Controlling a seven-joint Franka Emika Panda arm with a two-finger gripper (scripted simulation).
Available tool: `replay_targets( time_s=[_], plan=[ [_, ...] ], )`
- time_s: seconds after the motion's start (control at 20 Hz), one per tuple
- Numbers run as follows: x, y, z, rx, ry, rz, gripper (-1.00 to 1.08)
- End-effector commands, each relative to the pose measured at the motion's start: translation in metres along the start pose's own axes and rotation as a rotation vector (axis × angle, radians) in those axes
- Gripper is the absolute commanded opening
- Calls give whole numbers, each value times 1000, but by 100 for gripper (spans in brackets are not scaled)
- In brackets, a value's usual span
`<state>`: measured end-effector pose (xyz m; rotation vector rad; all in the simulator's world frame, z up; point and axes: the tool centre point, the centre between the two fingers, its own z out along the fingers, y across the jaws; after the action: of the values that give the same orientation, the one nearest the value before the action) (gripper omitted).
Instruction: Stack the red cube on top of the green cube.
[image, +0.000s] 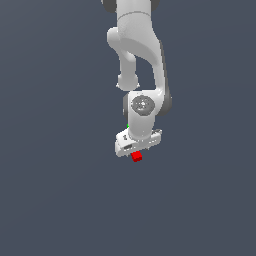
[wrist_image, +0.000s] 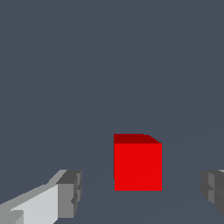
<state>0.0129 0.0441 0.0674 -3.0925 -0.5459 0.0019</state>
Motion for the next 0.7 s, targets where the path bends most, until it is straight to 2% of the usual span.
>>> replay_targets(
  time_s=[0.0, 0.3, 0.65],
  plan=[
    [0, 2, -2, -1, 1, 7, 100],
    [0, 2, 4, -1, 1, 5, 100],
    [-1, 2, 38, -1, 1, 7, 100]
  ],
)
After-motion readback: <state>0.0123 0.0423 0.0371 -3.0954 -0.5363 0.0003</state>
